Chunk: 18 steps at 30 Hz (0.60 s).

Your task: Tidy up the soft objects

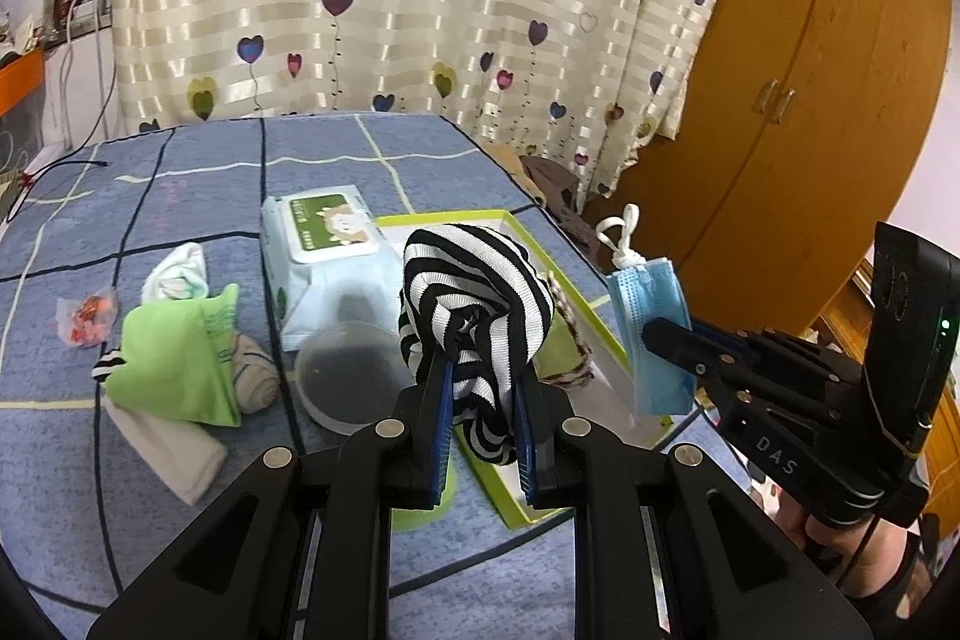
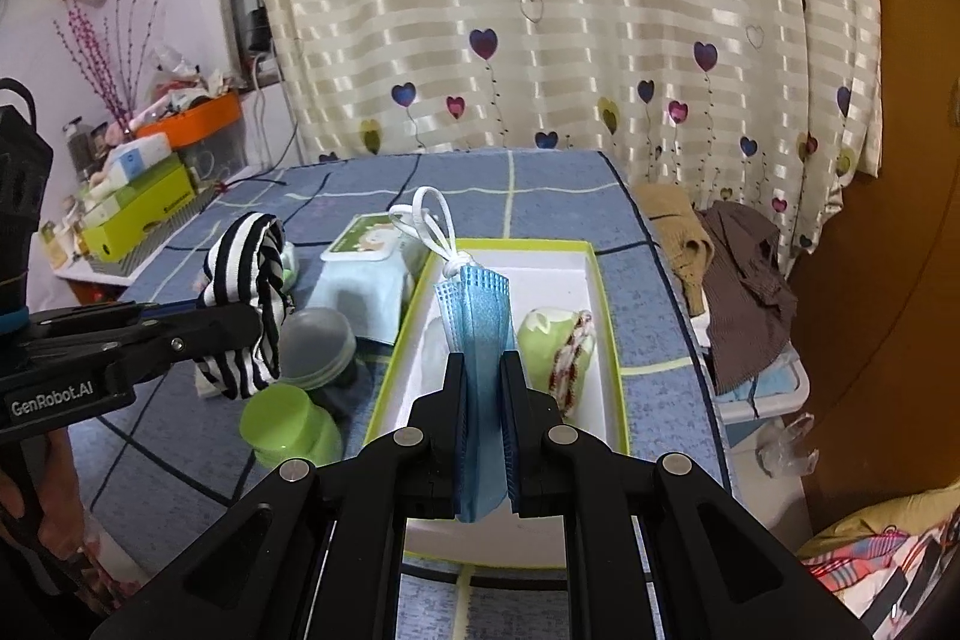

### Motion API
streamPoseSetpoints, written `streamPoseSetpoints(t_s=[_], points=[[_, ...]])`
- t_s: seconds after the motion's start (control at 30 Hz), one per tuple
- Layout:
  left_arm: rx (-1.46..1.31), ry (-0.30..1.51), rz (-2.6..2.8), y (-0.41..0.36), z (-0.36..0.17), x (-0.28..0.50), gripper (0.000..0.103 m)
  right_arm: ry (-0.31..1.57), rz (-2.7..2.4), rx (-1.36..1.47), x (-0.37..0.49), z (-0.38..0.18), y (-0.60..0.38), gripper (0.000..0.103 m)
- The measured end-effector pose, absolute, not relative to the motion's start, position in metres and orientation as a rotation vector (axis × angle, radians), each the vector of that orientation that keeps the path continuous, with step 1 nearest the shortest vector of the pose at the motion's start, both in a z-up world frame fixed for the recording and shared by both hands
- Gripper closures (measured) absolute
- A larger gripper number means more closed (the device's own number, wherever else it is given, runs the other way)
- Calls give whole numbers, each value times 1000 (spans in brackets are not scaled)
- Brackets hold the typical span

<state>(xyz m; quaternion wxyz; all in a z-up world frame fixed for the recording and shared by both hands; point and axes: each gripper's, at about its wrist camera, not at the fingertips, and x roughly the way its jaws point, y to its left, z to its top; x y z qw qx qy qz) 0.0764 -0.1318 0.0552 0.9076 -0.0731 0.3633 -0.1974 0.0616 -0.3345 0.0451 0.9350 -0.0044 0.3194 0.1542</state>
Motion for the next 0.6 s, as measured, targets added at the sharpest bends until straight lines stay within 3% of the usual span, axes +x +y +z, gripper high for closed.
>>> streamPoseSetpoints(t_s=[0.6], points=[[-124,845,-486,-169,29,84,84,716,287,8,67,21,-350,93]])
